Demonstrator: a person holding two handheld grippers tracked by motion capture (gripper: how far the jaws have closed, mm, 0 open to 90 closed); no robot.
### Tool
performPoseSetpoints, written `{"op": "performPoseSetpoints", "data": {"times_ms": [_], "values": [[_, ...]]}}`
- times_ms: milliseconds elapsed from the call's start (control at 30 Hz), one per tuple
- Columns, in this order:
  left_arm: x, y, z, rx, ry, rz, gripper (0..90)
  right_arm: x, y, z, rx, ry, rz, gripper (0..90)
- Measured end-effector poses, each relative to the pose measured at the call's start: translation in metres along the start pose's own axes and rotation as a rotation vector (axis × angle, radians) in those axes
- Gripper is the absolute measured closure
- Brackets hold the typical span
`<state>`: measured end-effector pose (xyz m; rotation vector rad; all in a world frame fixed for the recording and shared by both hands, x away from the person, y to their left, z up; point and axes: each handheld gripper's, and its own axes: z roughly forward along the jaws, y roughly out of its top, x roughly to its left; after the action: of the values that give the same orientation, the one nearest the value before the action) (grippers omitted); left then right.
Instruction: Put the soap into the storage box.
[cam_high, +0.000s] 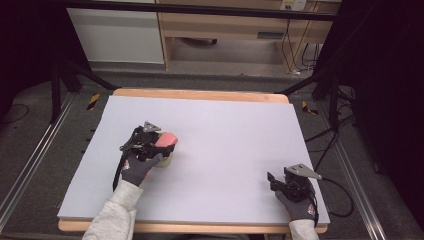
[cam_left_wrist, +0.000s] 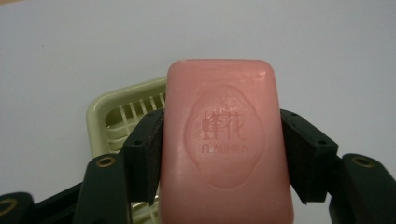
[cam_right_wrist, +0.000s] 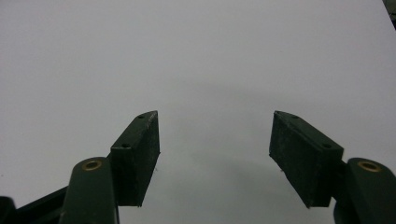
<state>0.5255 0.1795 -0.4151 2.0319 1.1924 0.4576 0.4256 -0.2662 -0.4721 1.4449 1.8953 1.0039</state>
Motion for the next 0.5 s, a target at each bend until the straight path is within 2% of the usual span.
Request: {"op": "performPoseSetpoints", "data": {"times_ms": [367,500], "values": [[0.013,-0.003,0.009,0.003,0.042,-0.024,37.1,0.0,0.0,0.0,-0.001,0.003,0.0,33.4],[0.019,-0.006,0.014,0.022,0.049,-0.03,37.1,0.0,0.0,0.0,-0.001,0.005,0.004,33.4]]}}
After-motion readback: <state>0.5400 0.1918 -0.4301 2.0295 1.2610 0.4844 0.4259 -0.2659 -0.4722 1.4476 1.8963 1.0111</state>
